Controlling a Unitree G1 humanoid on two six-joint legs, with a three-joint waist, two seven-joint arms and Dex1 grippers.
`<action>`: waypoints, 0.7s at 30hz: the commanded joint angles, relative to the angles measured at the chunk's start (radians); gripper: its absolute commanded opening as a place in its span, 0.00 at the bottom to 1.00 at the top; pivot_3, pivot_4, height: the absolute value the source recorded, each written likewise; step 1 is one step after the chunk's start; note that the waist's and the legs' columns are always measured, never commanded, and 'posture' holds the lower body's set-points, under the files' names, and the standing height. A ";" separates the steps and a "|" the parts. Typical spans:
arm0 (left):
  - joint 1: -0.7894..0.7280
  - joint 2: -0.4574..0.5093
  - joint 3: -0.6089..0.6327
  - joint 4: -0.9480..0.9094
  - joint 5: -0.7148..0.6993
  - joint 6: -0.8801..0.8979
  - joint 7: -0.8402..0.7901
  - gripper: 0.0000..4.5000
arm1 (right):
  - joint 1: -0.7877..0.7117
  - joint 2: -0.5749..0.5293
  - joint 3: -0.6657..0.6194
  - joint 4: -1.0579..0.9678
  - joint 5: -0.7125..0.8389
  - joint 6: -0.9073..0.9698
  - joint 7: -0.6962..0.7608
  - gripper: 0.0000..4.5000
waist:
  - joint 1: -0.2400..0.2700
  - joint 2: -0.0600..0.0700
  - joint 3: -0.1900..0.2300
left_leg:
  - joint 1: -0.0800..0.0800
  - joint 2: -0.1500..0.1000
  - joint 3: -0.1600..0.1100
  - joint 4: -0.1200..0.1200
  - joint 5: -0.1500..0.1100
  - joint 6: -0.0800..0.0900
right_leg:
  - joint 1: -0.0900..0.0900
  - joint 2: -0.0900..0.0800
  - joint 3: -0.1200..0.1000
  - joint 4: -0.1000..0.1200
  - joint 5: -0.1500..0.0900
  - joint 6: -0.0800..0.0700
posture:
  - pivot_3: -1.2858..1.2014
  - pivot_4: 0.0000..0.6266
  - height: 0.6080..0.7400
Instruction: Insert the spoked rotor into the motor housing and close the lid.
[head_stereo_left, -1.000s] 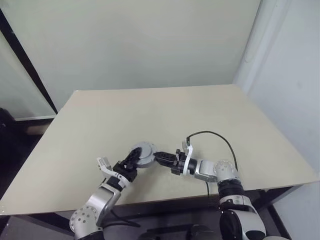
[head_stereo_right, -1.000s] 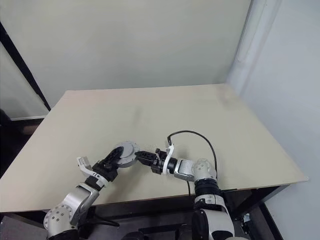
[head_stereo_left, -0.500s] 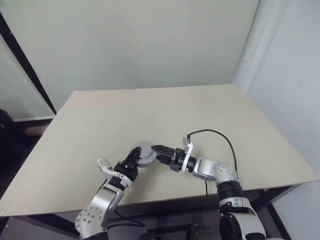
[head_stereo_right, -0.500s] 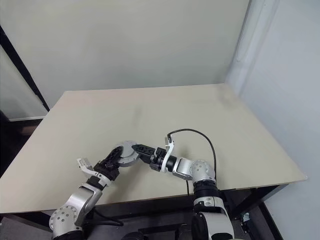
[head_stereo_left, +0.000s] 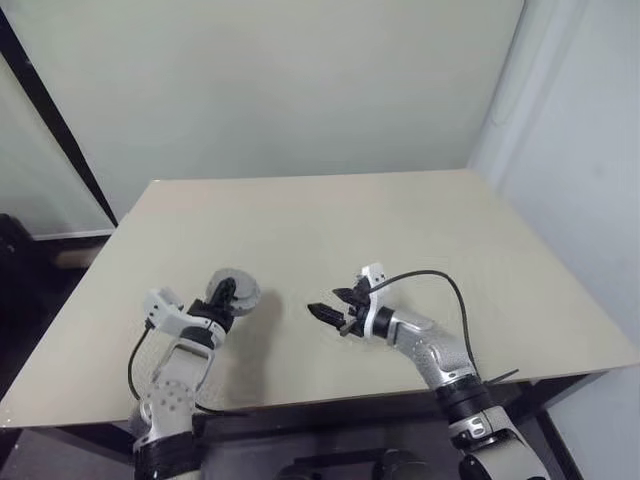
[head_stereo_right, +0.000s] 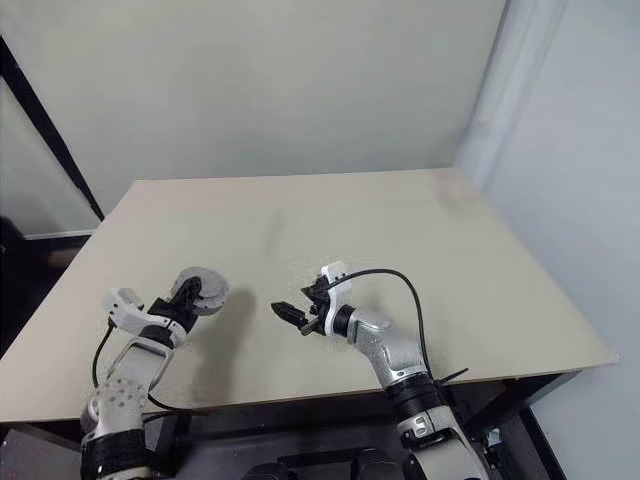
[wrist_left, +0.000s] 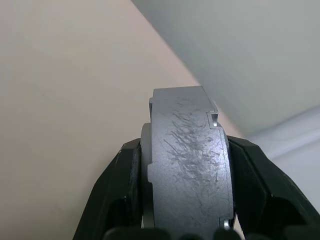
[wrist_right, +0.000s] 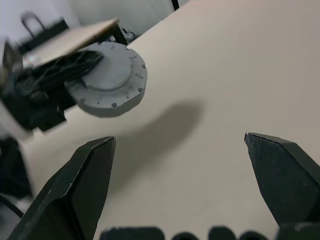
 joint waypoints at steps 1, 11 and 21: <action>-0.063 0.023 -0.012 0.026 0.074 -0.054 -0.012 0.45 | 0.000 -0.002 0.037 -0.041 -0.066 -0.121 -0.004 1.00 | 0.005 -0.001 0.000 | 0.000 0.000 0.000 0.000 0.000 0.000 | 0.000 0.000 0.000 0.000 0.000 0.000 | 0.52 0.00 1.00; -0.088 0.018 -0.029 0.113 0.202 -0.086 -0.035 0.45 | 0.026 -0.012 0.078 -0.039 -0.137 -0.185 -0.003 1.00 | 0.012 -0.003 0.000 | 0.000 0.001 0.000 0.000 0.000 0.000 | 0.000 -0.001 0.000 0.001 0.000 0.000 | 0.52 0.00 1.00; -0.067 0.033 -0.030 0.144 0.339 -0.138 0.013 0.83 | 0.021 -0.029 0.096 -0.035 -0.164 -0.184 -0.002 1.00 | 0.012 -0.004 -0.001 | 0.002 0.001 0.000 0.001 0.000 0.000 | 0.001 0.000 0.000 0.003 0.001 -0.001 | 0.52 0.00 1.00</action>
